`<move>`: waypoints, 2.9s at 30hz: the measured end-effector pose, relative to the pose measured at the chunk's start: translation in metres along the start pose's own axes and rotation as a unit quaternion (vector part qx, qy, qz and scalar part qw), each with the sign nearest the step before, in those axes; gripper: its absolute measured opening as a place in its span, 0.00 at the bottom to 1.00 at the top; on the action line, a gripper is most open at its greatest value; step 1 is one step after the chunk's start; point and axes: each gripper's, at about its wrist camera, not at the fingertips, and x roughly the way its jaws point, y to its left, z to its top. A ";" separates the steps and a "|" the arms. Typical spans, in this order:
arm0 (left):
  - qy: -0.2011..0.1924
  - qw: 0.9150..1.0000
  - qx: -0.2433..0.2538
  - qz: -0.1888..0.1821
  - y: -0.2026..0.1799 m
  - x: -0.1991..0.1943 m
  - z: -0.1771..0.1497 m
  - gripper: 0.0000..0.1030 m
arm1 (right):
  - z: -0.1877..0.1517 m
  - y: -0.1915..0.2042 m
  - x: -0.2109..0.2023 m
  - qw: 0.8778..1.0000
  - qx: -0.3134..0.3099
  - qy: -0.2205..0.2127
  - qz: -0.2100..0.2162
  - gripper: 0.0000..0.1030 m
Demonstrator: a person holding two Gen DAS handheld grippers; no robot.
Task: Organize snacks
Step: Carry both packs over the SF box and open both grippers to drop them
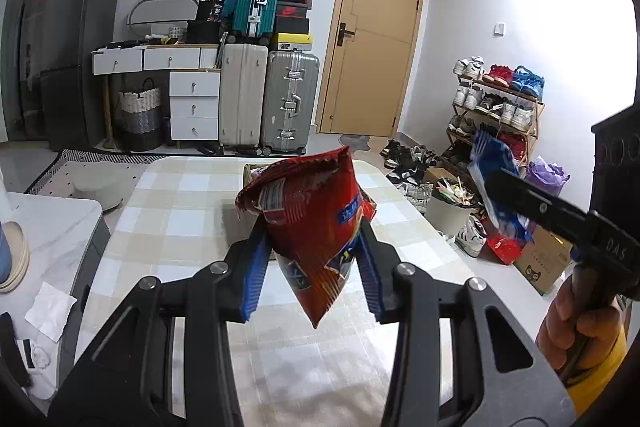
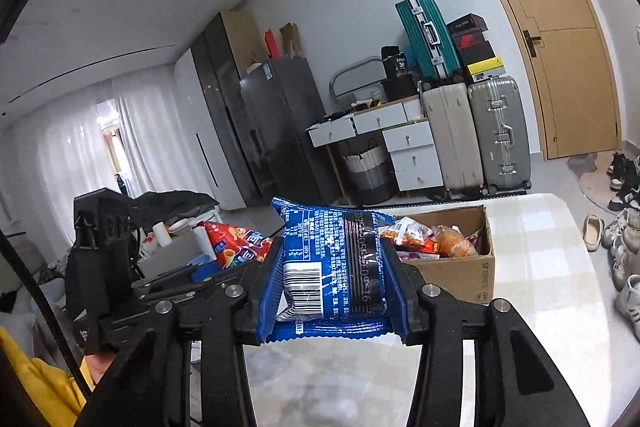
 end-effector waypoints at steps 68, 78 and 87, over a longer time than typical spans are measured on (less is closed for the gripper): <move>0.154 0.987 -0.001 -0.039 0.032 0.426 0.102 0.37 | 0.105 -0.204 0.298 0.983 0.015 0.161 -0.091 0.44; 0.170 0.985 0.015 -0.030 0.033 0.446 0.076 0.38 | 0.081 -0.225 0.328 0.973 0.021 0.207 -0.102 0.44; 0.162 0.986 0.020 -0.042 0.037 0.431 0.073 0.41 | 0.067 -0.232 0.329 0.969 0.018 0.219 -0.112 0.44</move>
